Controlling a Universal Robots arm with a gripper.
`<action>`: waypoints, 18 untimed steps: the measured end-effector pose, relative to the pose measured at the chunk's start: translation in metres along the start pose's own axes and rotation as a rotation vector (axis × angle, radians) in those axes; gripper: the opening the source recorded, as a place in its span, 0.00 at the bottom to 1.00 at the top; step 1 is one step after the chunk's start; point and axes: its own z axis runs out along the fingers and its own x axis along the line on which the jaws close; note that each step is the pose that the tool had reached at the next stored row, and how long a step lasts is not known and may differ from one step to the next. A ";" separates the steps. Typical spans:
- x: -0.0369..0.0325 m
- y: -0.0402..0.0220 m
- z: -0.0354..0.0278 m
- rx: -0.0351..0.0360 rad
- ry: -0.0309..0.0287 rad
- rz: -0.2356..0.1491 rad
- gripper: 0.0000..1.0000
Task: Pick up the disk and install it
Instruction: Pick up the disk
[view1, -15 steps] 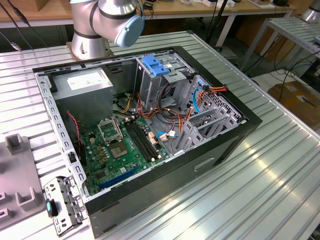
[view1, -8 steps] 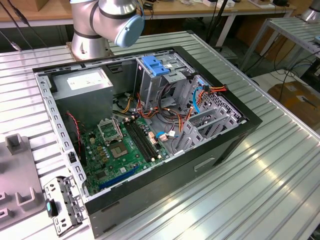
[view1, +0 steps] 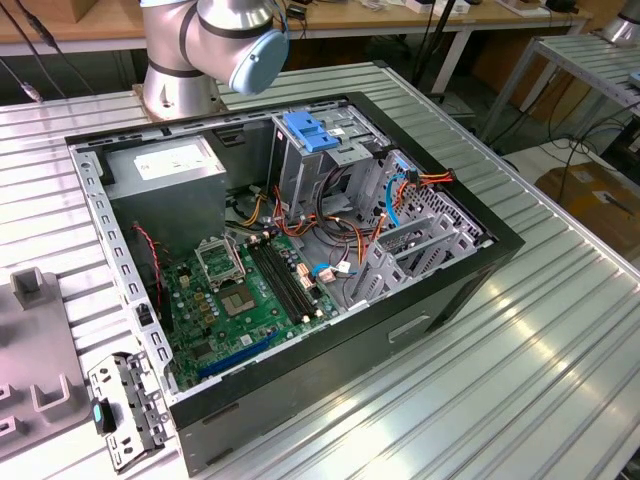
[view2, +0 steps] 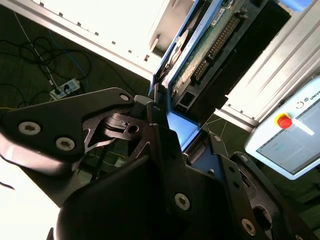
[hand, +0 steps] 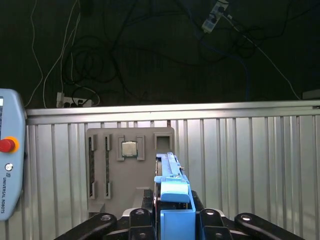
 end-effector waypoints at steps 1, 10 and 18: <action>0.0000 0.0000 0.0000 0.0000 0.0000 0.000 0.37; 0.0008 -0.0121 -0.0003 -0.0003 0.0000 0.000 0.37; 0.0013 -0.0270 -0.0005 -0.0005 0.0000 0.000 0.37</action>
